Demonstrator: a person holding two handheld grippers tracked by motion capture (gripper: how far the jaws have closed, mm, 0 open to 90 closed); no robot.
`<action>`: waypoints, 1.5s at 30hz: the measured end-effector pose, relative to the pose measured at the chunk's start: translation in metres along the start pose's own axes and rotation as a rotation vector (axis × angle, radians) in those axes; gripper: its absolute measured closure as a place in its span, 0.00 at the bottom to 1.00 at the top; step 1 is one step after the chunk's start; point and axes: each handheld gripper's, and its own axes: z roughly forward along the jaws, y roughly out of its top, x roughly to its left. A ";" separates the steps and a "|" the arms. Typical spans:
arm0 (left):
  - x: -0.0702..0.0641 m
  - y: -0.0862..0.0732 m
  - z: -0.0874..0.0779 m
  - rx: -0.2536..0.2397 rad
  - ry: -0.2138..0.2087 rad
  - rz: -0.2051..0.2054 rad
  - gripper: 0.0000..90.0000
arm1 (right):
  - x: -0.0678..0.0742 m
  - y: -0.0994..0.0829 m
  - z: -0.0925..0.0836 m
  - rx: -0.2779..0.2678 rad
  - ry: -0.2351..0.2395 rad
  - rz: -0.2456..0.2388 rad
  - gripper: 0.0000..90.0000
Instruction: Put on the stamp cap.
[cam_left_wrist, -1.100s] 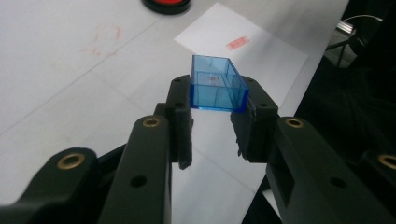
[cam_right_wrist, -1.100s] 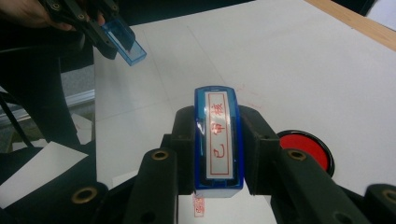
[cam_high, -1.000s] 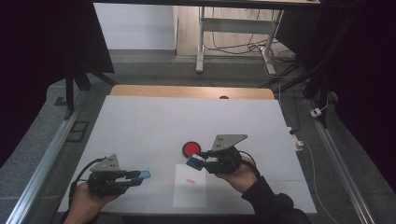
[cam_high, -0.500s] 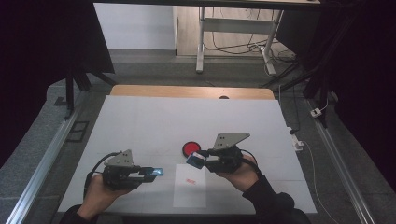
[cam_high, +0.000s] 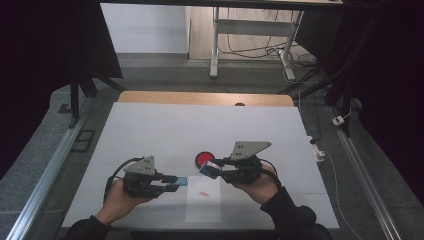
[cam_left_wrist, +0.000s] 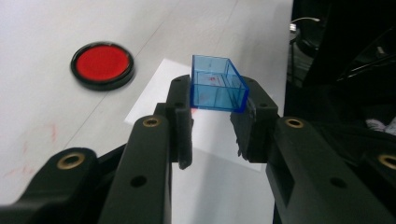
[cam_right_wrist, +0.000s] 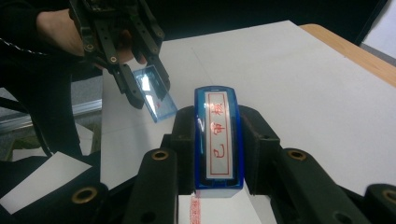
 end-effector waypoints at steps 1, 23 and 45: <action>0.001 0.001 0.001 -0.002 -0.006 0.003 0.77 | 0.000 0.000 0.000 -0.004 0.002 0.000 0.78; 0.012 0.023 0.034 -0.008 -0.146 0.081 0.77 | 0.004 0.002 0.003 -0.031 0.062 -0.035 0.78; 0.019 0.028 0.044 -0.030 -0.235 0.137 0.77 | 0.009 0.002 0.009 -0.038 0.151 -0.071 0.78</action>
